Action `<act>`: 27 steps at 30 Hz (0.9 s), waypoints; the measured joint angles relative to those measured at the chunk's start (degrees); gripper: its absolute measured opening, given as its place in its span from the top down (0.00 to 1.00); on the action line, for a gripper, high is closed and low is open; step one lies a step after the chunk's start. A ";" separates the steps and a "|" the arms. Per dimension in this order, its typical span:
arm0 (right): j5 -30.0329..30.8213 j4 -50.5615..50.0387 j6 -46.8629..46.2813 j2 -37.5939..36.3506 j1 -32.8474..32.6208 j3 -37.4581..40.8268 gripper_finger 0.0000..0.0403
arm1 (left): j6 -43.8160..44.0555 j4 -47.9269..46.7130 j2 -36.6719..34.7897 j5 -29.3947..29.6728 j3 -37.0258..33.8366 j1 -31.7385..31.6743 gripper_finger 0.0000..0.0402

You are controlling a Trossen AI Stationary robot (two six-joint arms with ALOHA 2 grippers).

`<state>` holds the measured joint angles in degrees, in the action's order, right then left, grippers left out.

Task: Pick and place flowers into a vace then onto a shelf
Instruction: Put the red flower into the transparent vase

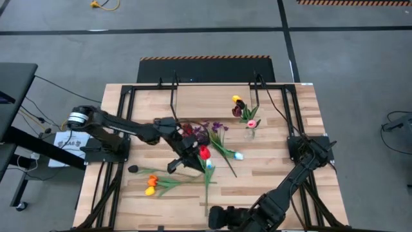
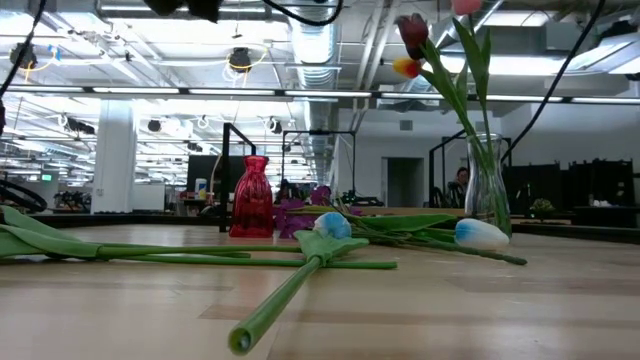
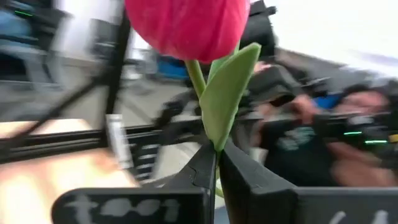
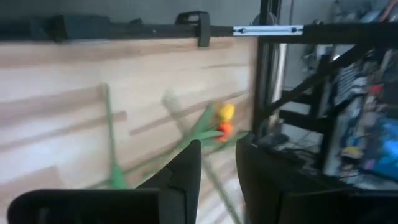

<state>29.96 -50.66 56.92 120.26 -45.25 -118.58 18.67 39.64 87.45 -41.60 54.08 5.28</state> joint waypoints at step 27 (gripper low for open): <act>-23.76 -24.49 -58.82 -21.14 4.13 2.24 0.84 | -21.12 -39.09 -25.96 61.83 0.07 27.56 1.00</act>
<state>6.19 -75.15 -1.90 99.12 -41.12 -116.33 -2.45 0.55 61.49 20.23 54.15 32.84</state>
